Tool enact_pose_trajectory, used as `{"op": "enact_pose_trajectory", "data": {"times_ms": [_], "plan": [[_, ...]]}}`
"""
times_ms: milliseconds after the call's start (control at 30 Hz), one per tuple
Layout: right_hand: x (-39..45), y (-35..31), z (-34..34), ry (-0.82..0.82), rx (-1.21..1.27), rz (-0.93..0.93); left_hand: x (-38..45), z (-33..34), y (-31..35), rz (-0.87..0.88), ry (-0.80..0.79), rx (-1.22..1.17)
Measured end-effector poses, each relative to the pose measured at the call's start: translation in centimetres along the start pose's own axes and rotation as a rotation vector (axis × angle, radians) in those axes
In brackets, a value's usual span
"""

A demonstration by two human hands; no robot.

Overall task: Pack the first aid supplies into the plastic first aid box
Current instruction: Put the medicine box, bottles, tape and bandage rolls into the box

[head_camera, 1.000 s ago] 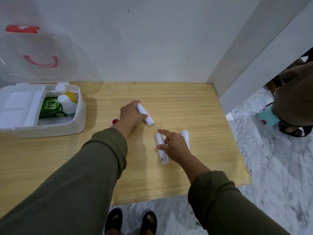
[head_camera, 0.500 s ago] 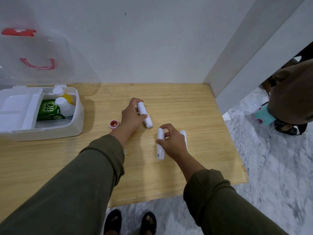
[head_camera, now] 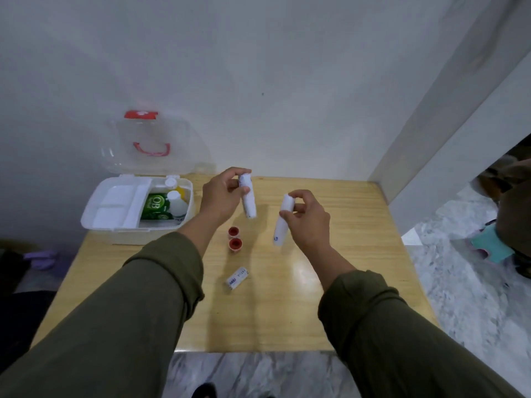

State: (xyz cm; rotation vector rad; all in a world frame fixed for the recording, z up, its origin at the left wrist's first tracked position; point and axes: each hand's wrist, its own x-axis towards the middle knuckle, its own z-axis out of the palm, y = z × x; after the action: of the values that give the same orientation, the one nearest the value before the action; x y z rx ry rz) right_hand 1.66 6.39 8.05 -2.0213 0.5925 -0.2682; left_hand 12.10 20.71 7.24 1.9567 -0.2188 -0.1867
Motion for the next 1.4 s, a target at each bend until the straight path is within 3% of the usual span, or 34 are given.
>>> {"op": "enact_pose_trajectory", "data": {"times_ms": [300, 567, 900, 1400], "plan": [[-2.2, -8.5, 5.0, -0.028, 0.145, -0.121, -1.3, -11.7, 2.3, 0.1, 0.115, 0.06], [-4.5, -12.2, 11.6, 0.017, 0.187, -0.131, -1.6, -18.4, -0.7, 0.09, 0.059, 0.119], [-5.4, -11.4, 17.0, 0.123, 0.144, -0.061, -0.6, -18.6, -6.5, 0.094, -0.1, 0.111], [-4.9, -10.5, 18.6, 0.115, 0.013, -0.159, 0.8, -17.1, -8.6, 0.125, -0.225, 0.184]]}}
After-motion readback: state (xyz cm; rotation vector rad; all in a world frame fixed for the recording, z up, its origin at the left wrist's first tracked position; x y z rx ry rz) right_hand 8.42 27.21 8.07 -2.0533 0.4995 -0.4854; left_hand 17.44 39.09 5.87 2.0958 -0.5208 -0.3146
